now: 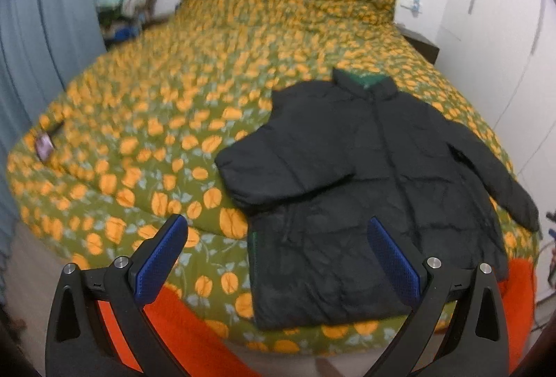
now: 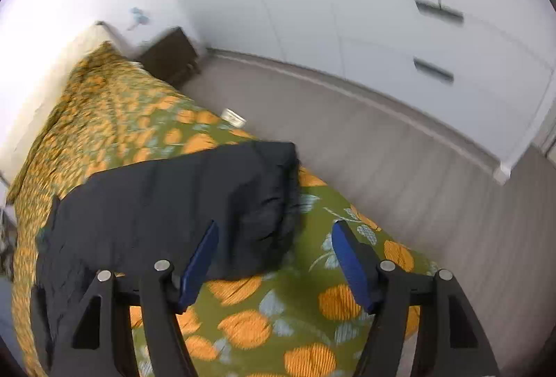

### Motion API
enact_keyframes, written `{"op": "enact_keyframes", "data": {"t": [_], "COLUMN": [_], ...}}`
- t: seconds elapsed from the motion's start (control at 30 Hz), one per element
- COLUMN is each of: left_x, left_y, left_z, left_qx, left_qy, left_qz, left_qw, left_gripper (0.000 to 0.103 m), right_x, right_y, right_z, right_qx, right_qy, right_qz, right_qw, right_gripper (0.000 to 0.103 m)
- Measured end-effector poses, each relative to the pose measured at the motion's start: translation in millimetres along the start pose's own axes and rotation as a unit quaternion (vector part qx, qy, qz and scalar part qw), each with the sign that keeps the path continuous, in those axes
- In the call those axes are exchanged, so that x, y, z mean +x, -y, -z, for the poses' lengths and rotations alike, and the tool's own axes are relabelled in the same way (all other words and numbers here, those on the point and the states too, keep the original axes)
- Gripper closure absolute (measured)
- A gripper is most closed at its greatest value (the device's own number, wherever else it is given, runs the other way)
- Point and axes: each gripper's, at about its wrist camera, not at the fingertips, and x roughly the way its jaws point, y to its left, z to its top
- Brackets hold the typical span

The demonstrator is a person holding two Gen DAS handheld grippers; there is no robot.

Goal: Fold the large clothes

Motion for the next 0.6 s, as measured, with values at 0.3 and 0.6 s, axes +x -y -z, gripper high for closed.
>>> {"op": "enact_keyframes", "data": {"t": [0.3,0.6], "left_x": [146.9,200.7], "left_y": [-60.5,-76.9], "left_z": [-25.7,-23.5], "left_qx": [-0.103,-0.179], "left_qy": [-0.085,-0.106], "left_qz": [0.066,0.057], "left_qw": [0.9888,0.9765], "left_gripper": [0.0,0.095], "right_x": [-76.6,-117.7], "right_y": [-94.6,-205.2], "right_z": [40.8,114.4], "right_qx": [-0.12,-0.246], "right_qy": [0.024,-0.019], "right_qz": [-0.093,-0.198], "right_qw": [0.988,0.949], "right_gripper": [0.034,0.034]}}
